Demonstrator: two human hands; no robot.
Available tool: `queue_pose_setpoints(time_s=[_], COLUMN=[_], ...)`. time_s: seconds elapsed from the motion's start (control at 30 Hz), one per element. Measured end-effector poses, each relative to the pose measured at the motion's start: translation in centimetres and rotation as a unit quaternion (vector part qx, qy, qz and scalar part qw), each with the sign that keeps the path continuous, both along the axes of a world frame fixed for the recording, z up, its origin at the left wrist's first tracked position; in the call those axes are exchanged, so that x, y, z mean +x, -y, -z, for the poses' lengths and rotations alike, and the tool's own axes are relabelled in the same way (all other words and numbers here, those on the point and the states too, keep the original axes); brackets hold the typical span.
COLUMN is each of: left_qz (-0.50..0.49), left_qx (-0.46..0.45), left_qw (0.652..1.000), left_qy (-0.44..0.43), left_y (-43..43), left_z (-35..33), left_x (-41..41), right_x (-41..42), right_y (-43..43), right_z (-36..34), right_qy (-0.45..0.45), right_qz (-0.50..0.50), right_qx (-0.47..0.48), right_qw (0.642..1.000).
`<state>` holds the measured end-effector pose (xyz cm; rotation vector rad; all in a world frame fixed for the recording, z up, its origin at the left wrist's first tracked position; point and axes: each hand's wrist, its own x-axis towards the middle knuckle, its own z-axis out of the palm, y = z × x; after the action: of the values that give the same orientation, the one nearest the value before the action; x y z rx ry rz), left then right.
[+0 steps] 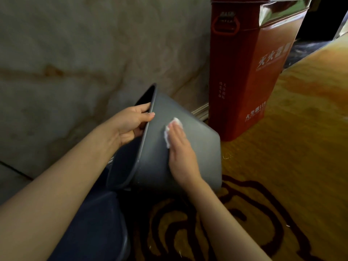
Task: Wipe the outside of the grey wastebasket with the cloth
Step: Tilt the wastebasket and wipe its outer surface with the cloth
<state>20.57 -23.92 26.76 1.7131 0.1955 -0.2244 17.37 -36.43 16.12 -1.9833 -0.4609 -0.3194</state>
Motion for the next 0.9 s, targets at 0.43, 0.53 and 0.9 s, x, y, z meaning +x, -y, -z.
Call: queue_pose_setpoints(time_s=[0.43, 0.53, 0.9], left_qz=[0.022, 0.018, -0.013], left_qx=[0.028, 0.031, 0.056], left_qw=[0.999, 0.999, 0.998], left_qy=[-0.007, -0.010, -0.001], left_y=[1.7, 2.0, 3.8], left_z=[-0.2, -0.3, -0.4], left_x=[1.6, 1.7, 2.1], right_x=[-2.3, -2.3, -3.8], right_y=[3.2, 6.4, 2.3], right_z=[5.8, 9.2, 4.1], right_qy=[-0.091, -0.177, -0.114], right_qz=[0.165, 0.223, 0.170], right_qx=[0.073, 0.101, 0.128], right_qw=[0.979, 0.953, 0.970])
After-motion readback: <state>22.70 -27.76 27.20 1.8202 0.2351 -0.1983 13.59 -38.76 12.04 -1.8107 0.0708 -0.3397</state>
